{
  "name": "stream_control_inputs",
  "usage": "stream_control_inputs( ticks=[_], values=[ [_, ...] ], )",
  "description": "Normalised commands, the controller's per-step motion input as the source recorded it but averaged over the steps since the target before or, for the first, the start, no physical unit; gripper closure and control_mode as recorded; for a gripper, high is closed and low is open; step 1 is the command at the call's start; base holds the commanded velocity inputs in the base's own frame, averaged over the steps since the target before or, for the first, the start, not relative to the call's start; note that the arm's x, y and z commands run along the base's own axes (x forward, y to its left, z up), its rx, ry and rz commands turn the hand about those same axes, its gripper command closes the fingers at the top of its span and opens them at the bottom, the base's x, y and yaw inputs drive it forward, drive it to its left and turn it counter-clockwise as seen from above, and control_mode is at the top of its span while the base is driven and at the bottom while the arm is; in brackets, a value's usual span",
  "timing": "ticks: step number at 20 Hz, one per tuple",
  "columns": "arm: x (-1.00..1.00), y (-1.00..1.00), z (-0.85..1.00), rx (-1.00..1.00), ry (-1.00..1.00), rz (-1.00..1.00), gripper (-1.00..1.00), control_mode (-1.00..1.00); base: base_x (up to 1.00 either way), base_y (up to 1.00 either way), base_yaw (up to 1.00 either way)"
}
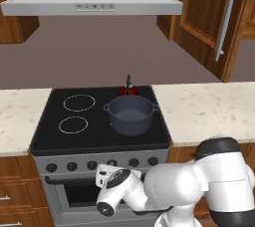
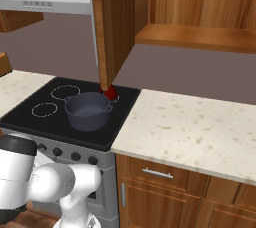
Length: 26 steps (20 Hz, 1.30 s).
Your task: Pick the kettle from the cabinet and place it on a stove burner. Then pick the pot from the counter and place it on another stove burner. Finally, turn both burners on.
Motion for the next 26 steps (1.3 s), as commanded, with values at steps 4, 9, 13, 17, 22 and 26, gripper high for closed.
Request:
stream_control_inputs(
  ticks=[4, 9, 13, 17, 22, 26],
  values=[
    [0.1, 0.0, -0.13, -0.01, -0.03, 0.0, -1.0, -1.0, 0.0, 0.0, 0.0],
    [0.08, 0.02, -0.1, -0.02, -0.03, 0.0, -1.0, -1.0, 0.0, 0.0, 0.0],
    [0.13, 0.09, -0.05, -0.01, -0.04, 0.0, -1.0, -1.0, 0.0, 0.0, 0.0],
    [0.11, 0.06, -0.03, 0.0, -0.04, 0.0, -1.0, -1.0, 0.0, 0.0, 0.0],
    [0.08, 0.06, -0.1, -0.01, -0.01, 0.0, -1.0, -1.0, 0.0, 0.0, 0.0],
    [0.06, 0.03, -0.09, -0.01, -0.01, 0.0, -1.0, -1.0, 0.0, 0.0, 0.0]
  ],
)
